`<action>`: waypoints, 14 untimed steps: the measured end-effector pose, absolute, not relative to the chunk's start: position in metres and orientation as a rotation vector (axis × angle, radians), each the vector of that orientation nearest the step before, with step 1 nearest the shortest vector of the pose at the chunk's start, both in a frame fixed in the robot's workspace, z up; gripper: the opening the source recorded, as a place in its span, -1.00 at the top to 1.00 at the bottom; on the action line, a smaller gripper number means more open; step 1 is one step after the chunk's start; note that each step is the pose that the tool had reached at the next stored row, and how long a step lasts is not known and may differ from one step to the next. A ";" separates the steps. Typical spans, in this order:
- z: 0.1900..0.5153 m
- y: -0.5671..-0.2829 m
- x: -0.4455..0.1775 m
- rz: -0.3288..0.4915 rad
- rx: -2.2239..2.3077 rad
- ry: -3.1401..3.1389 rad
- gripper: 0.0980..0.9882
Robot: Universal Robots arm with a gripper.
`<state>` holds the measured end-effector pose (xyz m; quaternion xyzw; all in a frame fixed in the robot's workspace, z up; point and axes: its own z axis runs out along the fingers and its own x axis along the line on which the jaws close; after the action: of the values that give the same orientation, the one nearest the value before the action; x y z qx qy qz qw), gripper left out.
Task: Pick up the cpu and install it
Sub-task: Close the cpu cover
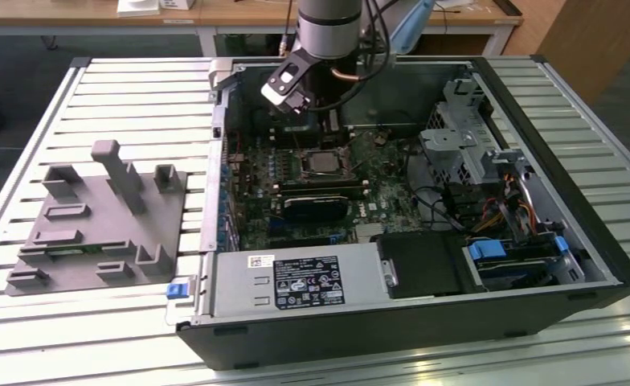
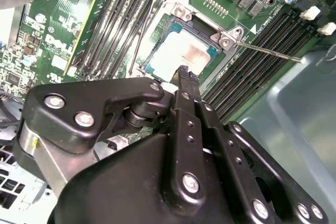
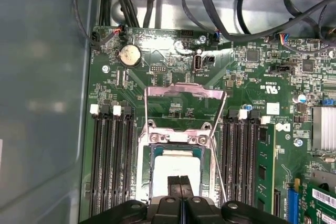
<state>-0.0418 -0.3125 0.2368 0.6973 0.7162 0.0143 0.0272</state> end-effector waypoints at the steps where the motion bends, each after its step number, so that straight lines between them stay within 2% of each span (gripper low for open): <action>1: 0.238 -0.313 -0.042 0.044 2.153 2.212 0.98; 14: 0.268 -0.313 -0.042 0.044 2.153 2.212 0.98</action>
<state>-0.0419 -0.3125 0.2678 0.6973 0.7162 0.0143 0.0272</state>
